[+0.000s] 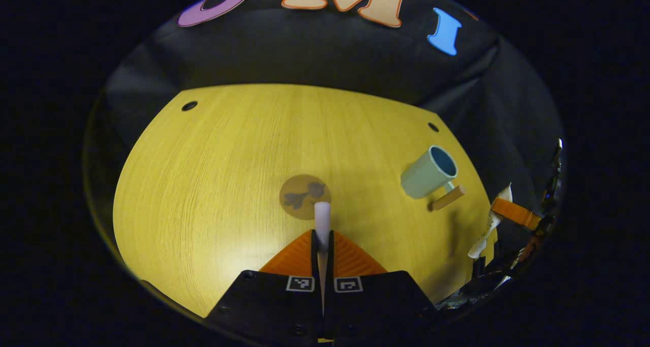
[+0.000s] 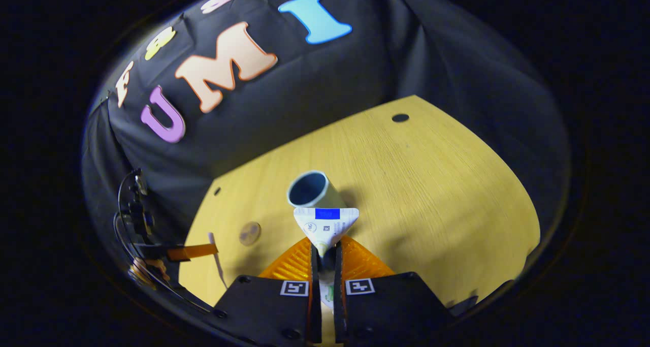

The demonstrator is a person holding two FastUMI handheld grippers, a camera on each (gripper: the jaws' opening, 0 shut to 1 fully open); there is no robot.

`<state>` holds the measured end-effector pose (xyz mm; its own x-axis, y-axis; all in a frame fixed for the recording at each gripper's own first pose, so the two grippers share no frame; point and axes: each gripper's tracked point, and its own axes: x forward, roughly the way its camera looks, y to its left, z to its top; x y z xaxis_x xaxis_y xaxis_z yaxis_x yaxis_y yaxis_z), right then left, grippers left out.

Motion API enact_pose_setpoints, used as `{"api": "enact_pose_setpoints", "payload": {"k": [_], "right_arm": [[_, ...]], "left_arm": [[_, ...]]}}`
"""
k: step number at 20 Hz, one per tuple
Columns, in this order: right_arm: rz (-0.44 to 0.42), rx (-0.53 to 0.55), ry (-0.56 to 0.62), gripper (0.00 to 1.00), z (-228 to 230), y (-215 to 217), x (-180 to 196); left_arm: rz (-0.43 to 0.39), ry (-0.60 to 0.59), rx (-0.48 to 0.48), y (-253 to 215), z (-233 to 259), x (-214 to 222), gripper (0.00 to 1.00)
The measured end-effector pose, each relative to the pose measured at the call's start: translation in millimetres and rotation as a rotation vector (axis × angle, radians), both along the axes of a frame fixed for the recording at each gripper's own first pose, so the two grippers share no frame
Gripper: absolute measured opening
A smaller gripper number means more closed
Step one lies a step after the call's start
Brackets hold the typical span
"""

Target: Put the toothbrush and toothpaste on the desktop into the cup, then pick up the cup and place it on the coaster on the desktop.

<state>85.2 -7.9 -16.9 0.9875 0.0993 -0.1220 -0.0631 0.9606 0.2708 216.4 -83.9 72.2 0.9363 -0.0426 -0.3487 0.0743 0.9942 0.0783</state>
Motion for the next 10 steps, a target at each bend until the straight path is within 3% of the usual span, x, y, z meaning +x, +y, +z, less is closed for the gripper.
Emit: {"api": "enact_pose_setpoints", "payload": {"k": [2,3,4,5,10], "right_arm": [[0.015,0.011,-0.079,0.12,19,11,-2],[0.022,0.008,-0.111,0.12,29,16,-3],[0.03,0.003,-0.148,0.12,37,20,-5],[0.037,0.001,-0.181,0.12,47,27,-5],[0.049,-0.008,-0.366,0.12,106,55,14]], "left_arm": [[-0.066,-0.062,-0.014,-22,16,1,0.0],[-0.099,-0.1,-0.028,22,10,-22,0.0],[-0.135,-0.127,-0.04,-34,33,-13,0.0],[-0.164,-0.174,-0.054,-47,50,7,0.0],[-0.343,-0.369,-0.145,-98,106,11,0.0]]}}
